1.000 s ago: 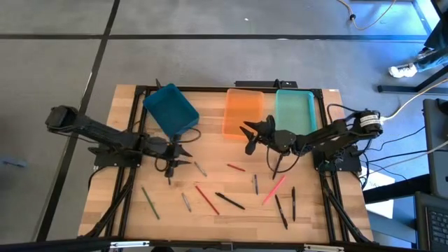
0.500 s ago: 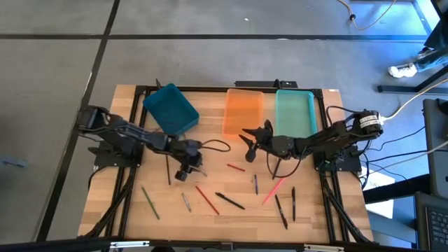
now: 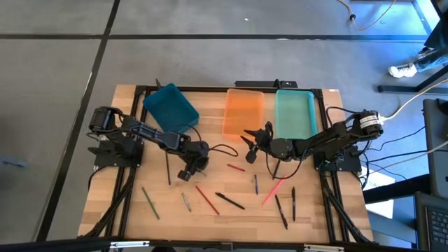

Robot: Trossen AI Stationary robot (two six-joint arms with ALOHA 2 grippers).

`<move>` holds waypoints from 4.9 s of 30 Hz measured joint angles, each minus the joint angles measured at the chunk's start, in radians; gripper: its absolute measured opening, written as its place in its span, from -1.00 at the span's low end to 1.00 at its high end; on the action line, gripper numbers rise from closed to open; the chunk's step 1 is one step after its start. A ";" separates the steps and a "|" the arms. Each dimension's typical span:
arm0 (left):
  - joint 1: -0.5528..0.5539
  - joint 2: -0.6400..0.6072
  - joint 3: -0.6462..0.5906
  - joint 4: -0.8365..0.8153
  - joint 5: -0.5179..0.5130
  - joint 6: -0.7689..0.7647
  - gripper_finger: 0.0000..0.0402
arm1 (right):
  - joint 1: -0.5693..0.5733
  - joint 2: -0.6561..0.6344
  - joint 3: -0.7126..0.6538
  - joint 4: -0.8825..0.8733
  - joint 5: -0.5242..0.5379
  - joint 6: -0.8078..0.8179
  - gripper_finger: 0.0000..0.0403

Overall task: Sort crayons/erasers/pens/pencils in bins
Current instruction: Put the gray crayon into the blue bin

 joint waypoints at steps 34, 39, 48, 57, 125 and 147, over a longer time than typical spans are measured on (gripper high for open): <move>0.012 -0.138 0.052 -0.119 -0.118 -0.111 -0.86 | -0.001 0.000 0.000 0.001 0.062 -0.017 -0.31; 0.056 -0.257 0.069 -0.229 -0.249 -0.132 -0.86 | -0.001 0.000 0.000 0.001 0.062 -0.016 -0.31; 0.180 -0.419 0.076 -0.184 -0.360 -0.158 -0.86 | -0.001 -0.002 0.000 0.017 0.087 -0.016 -0.31; 0.364 -0.452 0.076 -0.280 -0.592 -0.158 -0.86 | 0.020 -0.006 0.000 0.017 0.176 -0.019 -0.31; 0.105 -0.507 0.087 -0.662 -0.187 -0.470 -0.47 | 0.090 -0.006 0.000 0.033 0.223 0.004 -0.31; -0.504 -0.103 -0.006 -0.114 -0.122 -0.354 -0.47 | 0.090 -0.006 0.000 0.012 0.190 0.008 -0.31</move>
